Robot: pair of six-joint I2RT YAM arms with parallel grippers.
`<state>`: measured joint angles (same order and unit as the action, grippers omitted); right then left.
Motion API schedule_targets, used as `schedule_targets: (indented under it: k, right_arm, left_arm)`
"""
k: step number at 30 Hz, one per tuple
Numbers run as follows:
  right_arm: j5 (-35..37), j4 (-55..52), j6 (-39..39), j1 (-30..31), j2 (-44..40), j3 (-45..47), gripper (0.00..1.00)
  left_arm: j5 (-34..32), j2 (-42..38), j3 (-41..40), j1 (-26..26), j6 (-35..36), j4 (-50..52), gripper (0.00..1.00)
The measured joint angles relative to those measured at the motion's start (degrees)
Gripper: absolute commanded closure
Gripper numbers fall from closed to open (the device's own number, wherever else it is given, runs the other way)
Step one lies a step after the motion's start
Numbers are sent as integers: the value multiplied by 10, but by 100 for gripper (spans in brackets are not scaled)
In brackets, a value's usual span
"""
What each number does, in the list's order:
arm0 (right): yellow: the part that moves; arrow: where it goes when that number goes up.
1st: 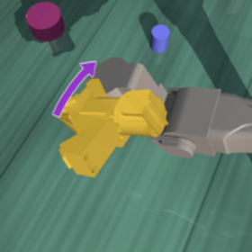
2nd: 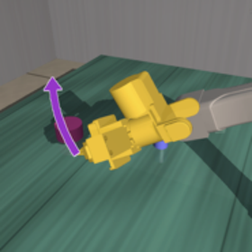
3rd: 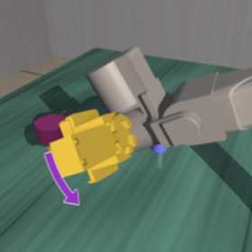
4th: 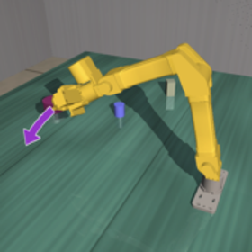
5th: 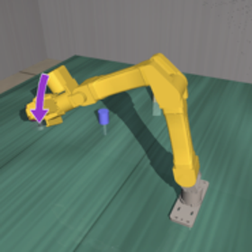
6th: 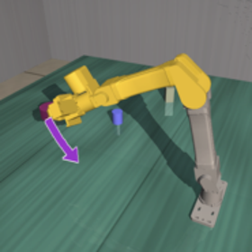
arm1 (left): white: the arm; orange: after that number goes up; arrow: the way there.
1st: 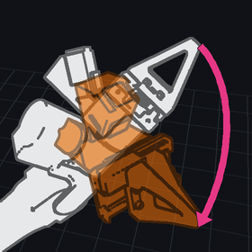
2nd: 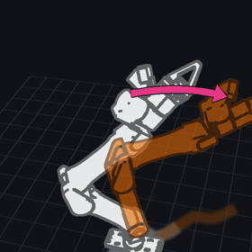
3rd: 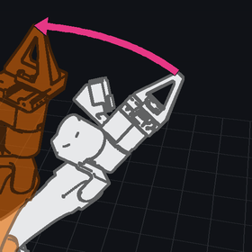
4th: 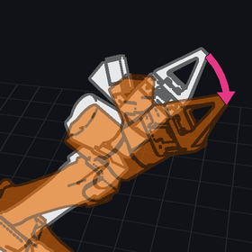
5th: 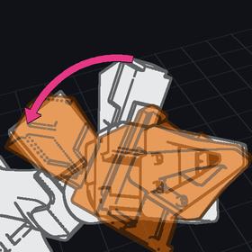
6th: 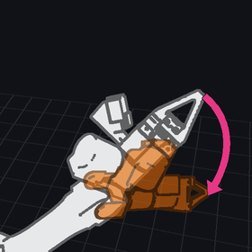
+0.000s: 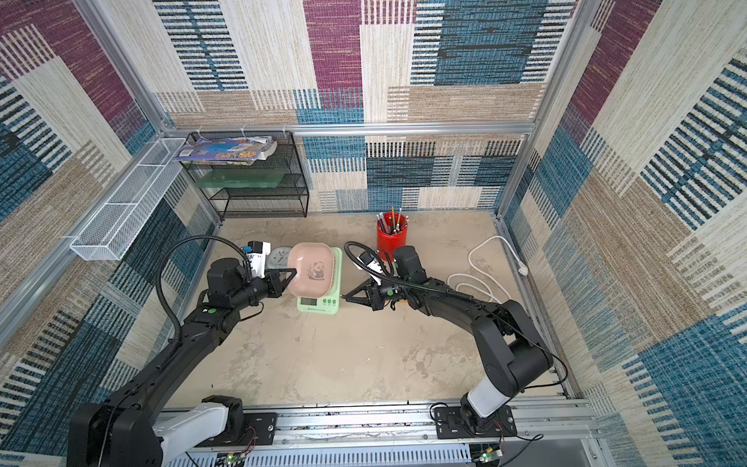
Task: Charge the electronic scale
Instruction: Insert the charging cable into the electronic scale.
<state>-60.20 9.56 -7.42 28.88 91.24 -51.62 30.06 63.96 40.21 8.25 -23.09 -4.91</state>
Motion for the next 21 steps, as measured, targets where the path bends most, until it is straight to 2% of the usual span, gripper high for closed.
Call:
schedule_targets:
  k: [21]
  right_arm:
    - [-9, 43, -54, -13, 2, 14, 100]
  left_arm:
    - [7, 5, -5, 1, -17, -41, 100]
